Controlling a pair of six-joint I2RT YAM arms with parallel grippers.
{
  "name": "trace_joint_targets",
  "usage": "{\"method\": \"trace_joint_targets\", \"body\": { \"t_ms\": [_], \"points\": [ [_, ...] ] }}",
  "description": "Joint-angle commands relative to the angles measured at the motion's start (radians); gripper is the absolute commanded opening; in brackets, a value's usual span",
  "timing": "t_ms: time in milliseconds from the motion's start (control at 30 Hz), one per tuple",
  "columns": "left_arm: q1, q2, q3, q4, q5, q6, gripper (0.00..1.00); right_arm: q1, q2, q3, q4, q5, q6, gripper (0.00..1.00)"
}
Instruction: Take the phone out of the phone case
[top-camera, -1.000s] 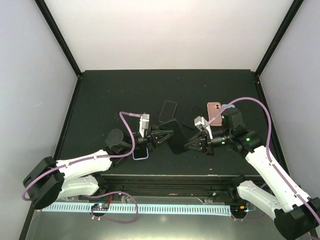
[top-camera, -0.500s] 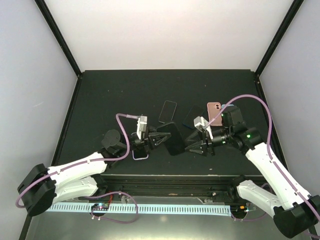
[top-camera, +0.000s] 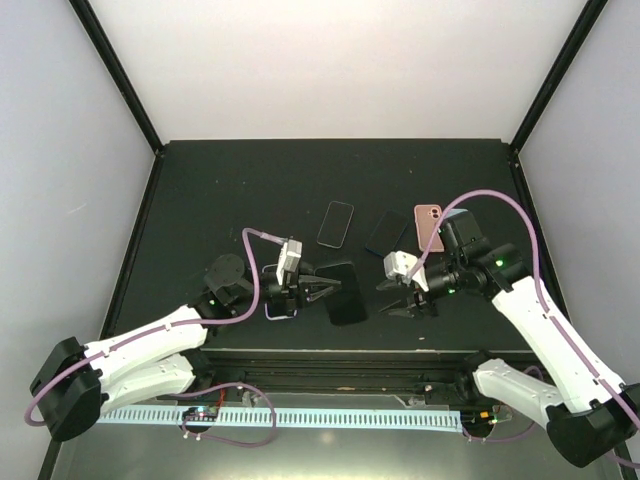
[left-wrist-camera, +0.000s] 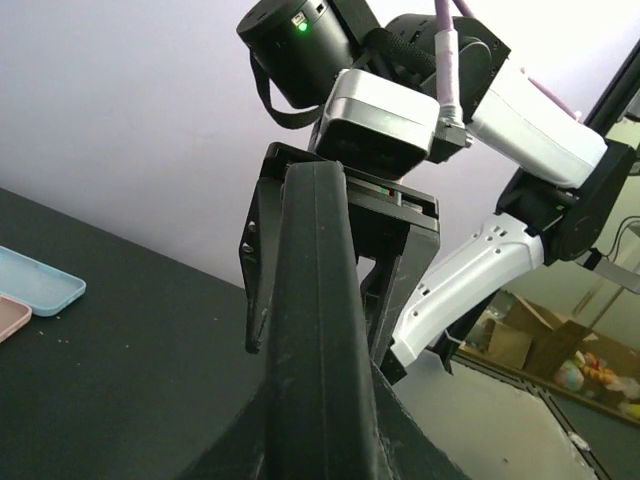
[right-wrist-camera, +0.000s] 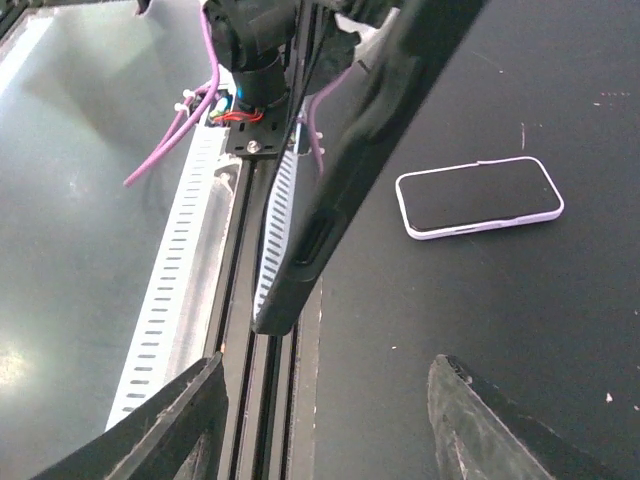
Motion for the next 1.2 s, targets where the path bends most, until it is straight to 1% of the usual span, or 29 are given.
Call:
{"method": "trace_joint_targets", "body": {
  "t_ms": [0,167,433,600,800,967,1167],
  "points": [
    [0.005,-0.012,0.068,0.076,0.05,-0.011,0.06,0.049,-0.036,-0.007,0.003,0.073,-0.06,0.55],
    [0.004,0.006,0.066,0.131,0.056,-0.043,0.06,0.111,-0.039,-0.032,0.046,0.112,-0.007,0.52],
    [0.004,0.025,0.062,0.176,0.058,-0.07,0.05,0.223,-0.029,-0.049,0.1,0.15,0.061,0.51],
    [0.004,0.029,0.059,0.187,0.06,-0.079,0.05,0.257,-0.023,-0.048,0.131,0.158,0.09,0.43],
    [0.004,0.035,0.055,0.203,0.066,-0.094,0.04,0.273,-0.011,-0.041,0.145,0.177,0.089,0.25],
    [0.004,0.044,0.056,0.206,0.075,-0.111,0.03,0.294,-0.012,-0.036,0.143,0.215,0.059,0.22],
    [0.005,0.077,0.09,0.206,0.072,-0.214,0.02,0.34,-0.035,-0.029,0.149,0.295,0.0,0.22]
  ]
}}
